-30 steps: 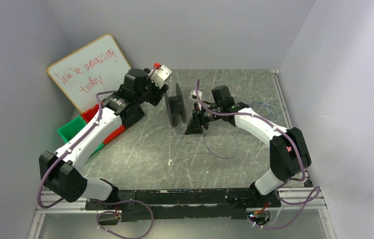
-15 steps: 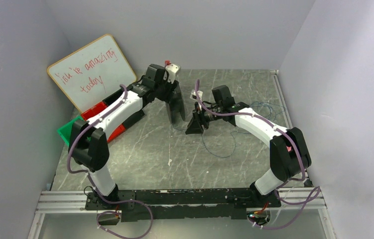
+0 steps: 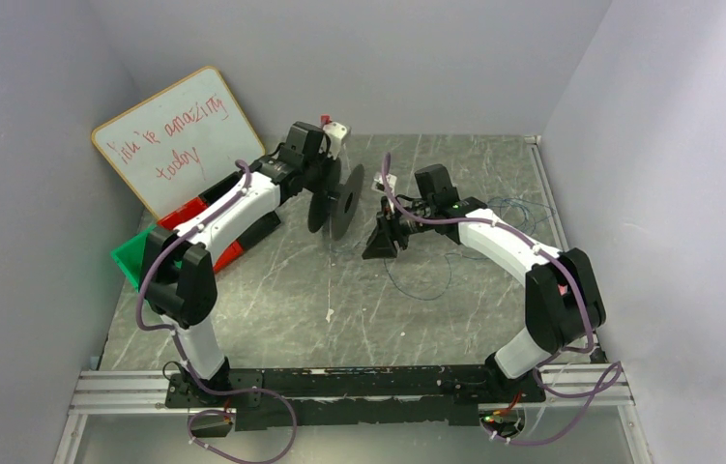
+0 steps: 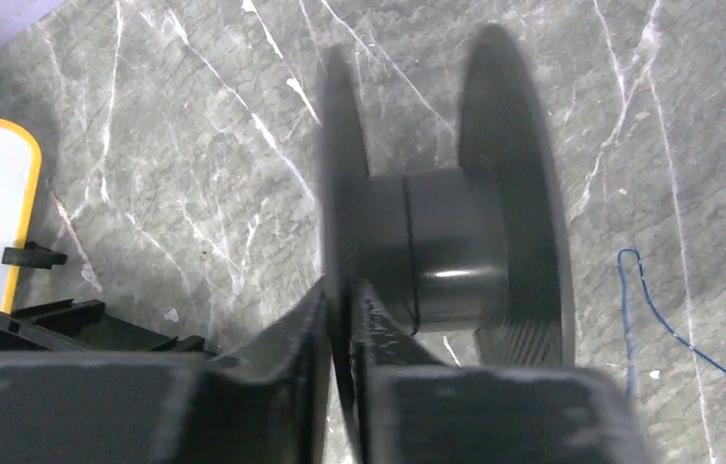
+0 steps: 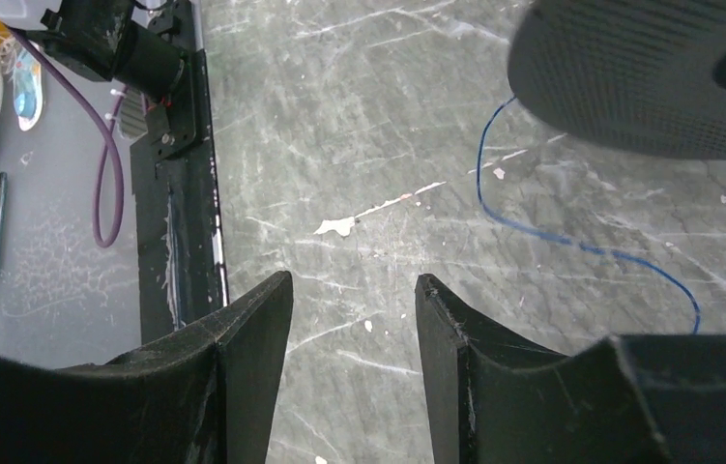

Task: Wrap the cables
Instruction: Place the cable on the cable reel.

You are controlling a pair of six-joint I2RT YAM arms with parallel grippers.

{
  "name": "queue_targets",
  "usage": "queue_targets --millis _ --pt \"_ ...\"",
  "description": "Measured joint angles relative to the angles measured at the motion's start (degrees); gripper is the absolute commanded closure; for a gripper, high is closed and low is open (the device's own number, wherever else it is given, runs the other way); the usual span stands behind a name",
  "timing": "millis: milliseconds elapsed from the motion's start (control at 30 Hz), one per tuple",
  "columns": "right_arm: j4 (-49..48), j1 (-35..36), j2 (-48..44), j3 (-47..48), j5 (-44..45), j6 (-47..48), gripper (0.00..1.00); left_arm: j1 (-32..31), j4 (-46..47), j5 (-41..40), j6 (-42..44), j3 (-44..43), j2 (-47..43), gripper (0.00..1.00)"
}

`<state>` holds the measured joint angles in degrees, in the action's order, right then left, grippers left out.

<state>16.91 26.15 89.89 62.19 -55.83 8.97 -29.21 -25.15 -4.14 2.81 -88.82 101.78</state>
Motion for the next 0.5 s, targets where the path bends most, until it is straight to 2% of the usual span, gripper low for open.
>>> queue_targets --millis 67,333,500 --pt "0.8 -0.1 -0.5 0.0 0.1 0.8 0.44 0.0 -0.2 0.2 0.7 0.0 0.0 0.97" --pt "6.7 -1.7 -7.8 0.4 1.6 11.9 0.26 0.0 -0.3 5.3 4.3 -0.1 -0.5 0.98" --pt "7.5 -2.8 -13.8 -0.2 3.1 21.9 0.22 -3.0 -1.0 6.6 10.6 1.6 -2.6 0.97"
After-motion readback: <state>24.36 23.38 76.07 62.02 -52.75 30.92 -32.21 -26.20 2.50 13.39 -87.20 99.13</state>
